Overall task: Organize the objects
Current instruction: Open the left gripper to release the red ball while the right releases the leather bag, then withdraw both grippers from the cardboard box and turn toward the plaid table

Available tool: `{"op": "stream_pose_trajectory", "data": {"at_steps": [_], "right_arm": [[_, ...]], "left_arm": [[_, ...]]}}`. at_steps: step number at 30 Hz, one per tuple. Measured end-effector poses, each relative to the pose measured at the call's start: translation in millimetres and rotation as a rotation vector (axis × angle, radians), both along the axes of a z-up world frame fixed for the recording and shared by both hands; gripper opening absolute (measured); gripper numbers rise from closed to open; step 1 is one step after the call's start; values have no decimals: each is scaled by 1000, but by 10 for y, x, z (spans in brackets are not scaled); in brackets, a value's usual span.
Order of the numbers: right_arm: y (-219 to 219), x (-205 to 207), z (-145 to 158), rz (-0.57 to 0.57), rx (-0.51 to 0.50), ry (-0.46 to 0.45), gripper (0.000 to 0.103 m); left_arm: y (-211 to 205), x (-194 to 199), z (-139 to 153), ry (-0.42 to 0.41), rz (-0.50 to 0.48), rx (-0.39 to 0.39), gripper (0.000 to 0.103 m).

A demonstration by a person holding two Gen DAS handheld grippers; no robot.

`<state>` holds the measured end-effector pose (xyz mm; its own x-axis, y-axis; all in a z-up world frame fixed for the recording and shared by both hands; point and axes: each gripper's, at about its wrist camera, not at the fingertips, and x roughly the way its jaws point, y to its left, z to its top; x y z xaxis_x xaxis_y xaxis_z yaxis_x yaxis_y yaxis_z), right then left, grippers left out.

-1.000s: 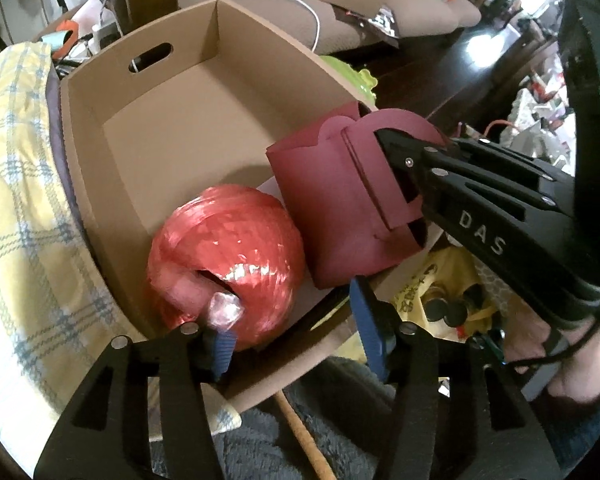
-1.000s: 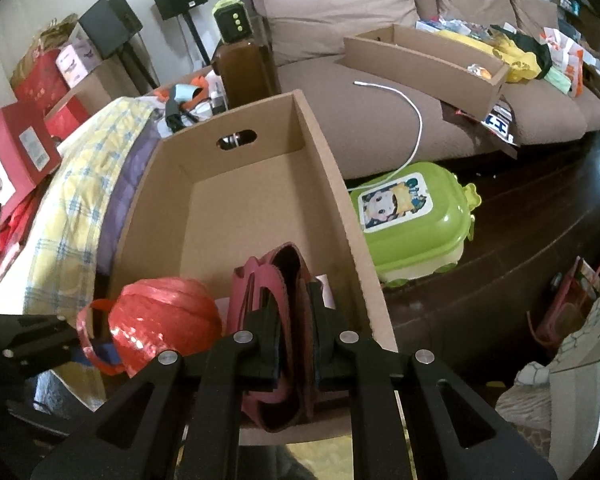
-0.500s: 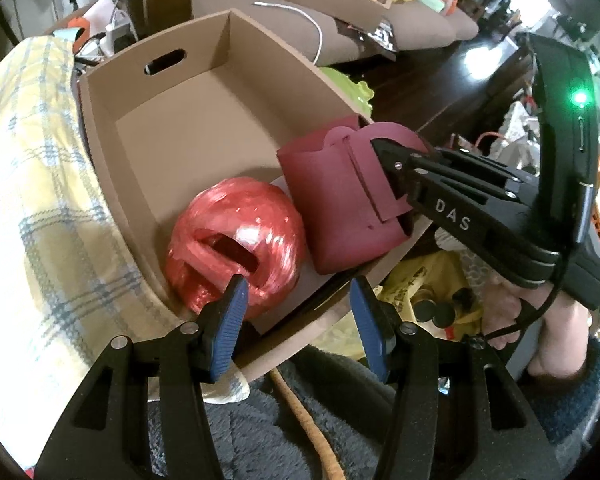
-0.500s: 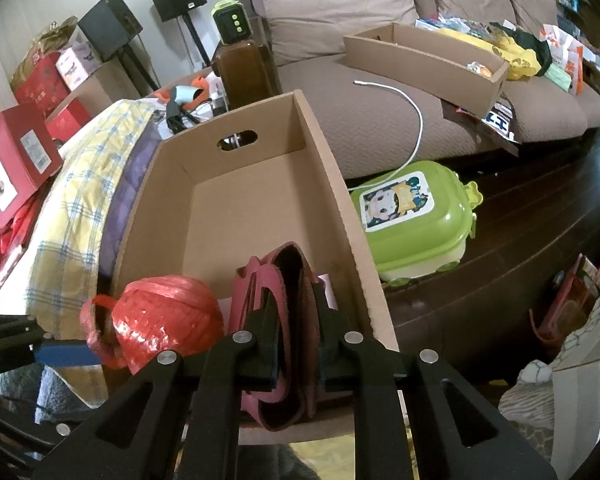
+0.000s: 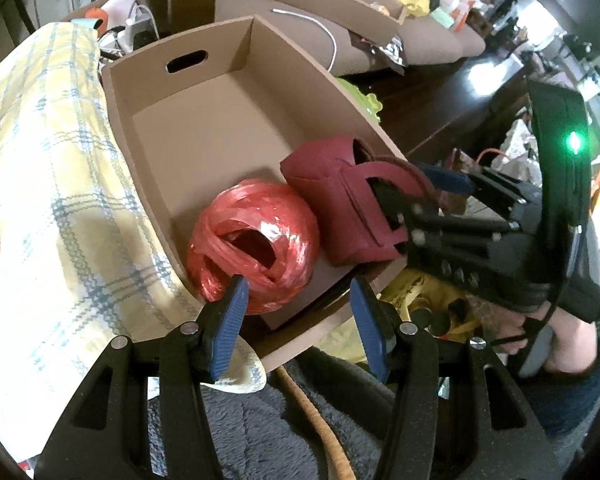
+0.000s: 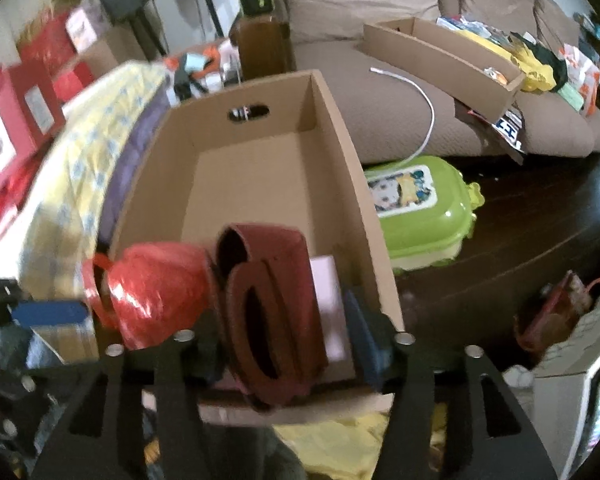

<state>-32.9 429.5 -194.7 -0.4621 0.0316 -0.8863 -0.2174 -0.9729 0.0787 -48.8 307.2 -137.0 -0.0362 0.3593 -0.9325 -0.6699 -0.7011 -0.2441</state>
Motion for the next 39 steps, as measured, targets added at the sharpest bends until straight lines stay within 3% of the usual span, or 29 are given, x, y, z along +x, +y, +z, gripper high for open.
{"op": "stream_pose_trajectory", "data": {"at_steps": [1,7,15,18,22,25,28,33,39], "right_arm": [[-21,14,1,20,13,-24,67],[-97,91,60,100,47,-60,68],[42,138,162,60,-103,-23,68],[18,120,184,38,-15,-54,69],[-14,143,286,104,-161,41,72],[-122,85,239,108,-91,-9,74],[-158,92,249,151,-178,30,74],[-150,112,346,135,-198,70,74],[-108,155,464,121,-227,117,74]], "left_arm": [[-6,-3,9,0,2,4,50],[-18,-16,19,2,-3,9,50],[-16,-58,34,9,11,17,50],[-16,-56,32,15,11,17,50],[-11,-41,26,21,11,17,50],[-15,-41,29,21,17,17,50],[-53,-62,36,32,27,14,50],[-143,-146,62,44,59,17,50],[-295,-207,218,119,101,14,50]]}}
